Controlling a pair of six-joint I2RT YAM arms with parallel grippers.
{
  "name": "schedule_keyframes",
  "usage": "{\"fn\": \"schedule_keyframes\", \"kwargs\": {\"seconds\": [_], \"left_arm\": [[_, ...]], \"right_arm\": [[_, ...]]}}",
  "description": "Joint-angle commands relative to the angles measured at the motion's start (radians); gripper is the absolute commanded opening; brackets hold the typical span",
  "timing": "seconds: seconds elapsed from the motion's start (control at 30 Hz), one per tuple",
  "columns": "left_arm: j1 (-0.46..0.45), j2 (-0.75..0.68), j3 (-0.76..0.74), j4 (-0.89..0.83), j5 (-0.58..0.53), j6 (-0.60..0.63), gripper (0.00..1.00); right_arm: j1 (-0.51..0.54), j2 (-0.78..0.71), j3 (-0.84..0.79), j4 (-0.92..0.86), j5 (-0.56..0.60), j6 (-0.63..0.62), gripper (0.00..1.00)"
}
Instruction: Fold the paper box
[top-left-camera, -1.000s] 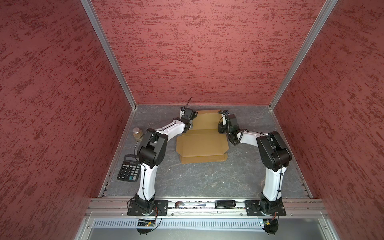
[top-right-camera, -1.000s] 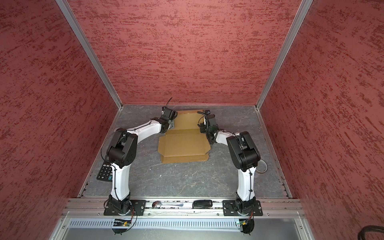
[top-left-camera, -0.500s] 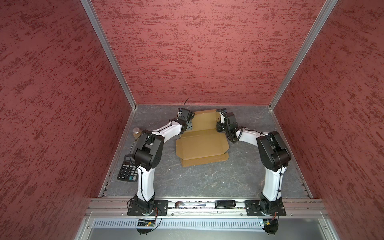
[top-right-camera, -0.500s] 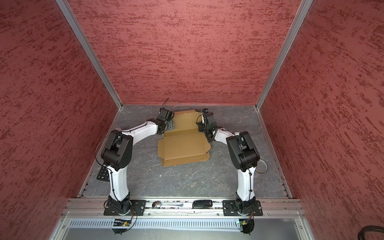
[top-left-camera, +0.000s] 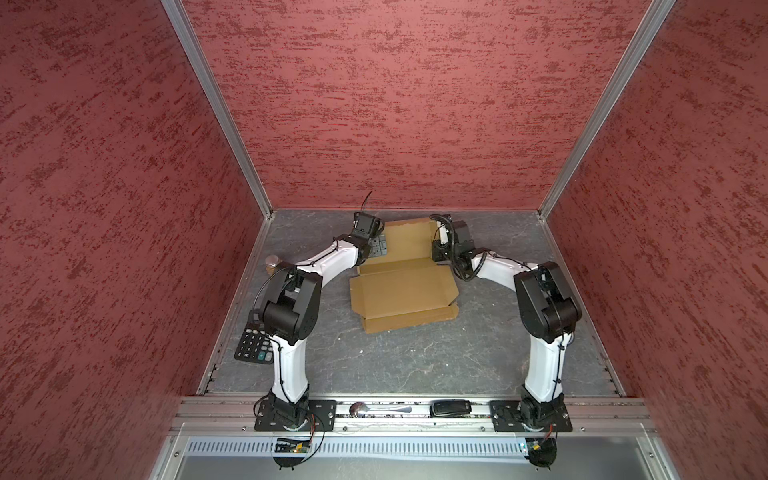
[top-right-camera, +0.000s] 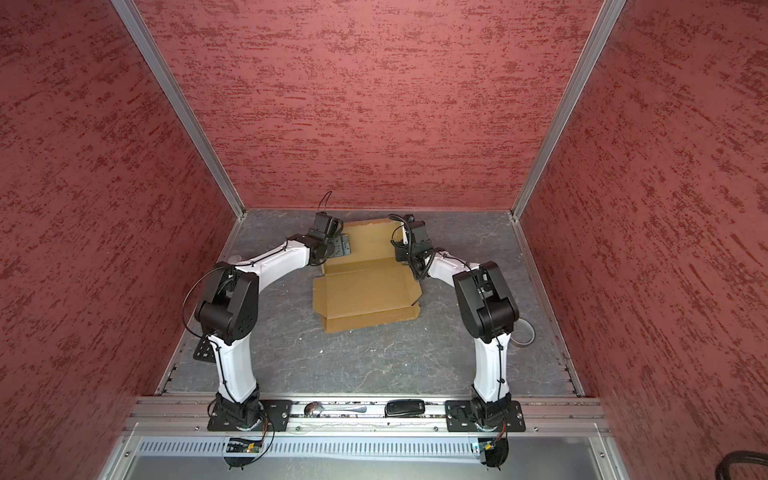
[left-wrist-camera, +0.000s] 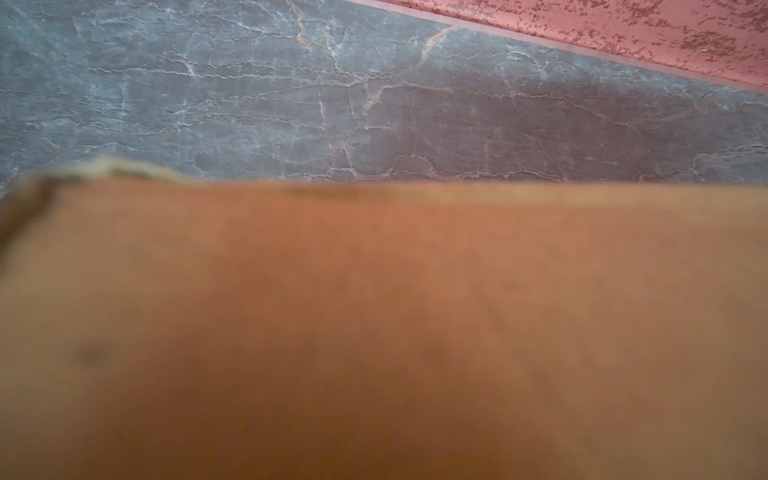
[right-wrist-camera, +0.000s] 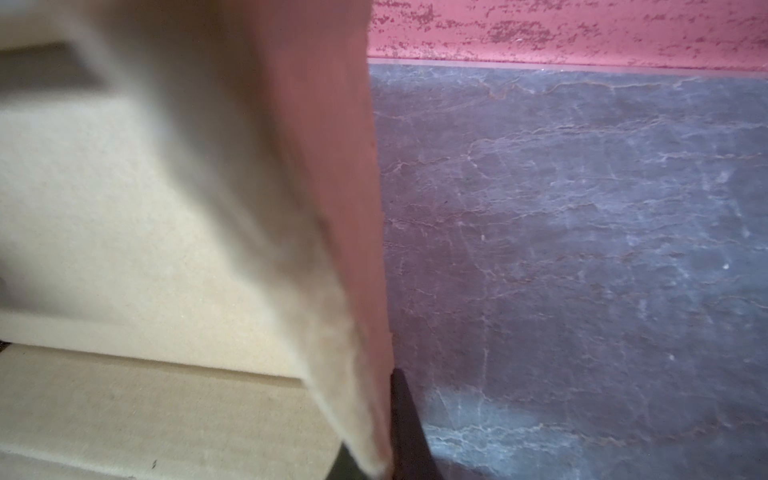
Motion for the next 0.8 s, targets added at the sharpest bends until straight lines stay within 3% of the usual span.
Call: {"fn": "schedule_keyframes", "kwargs": {"seconds": [0.0,0.77], "left_arm": [[0.009,-0.04,-0.015,0.011,0.026,-0.008,1.0],[0.016,-0.214,-0.118,0.022,0.098,-0.024,1.0]], "right_arm": [[0.006,-0.008,0.036,-0.035,-0.024,0.008,0.01],[0.006,0.074,0.269,-0.4,-0.061,0.063,0.0]]}}
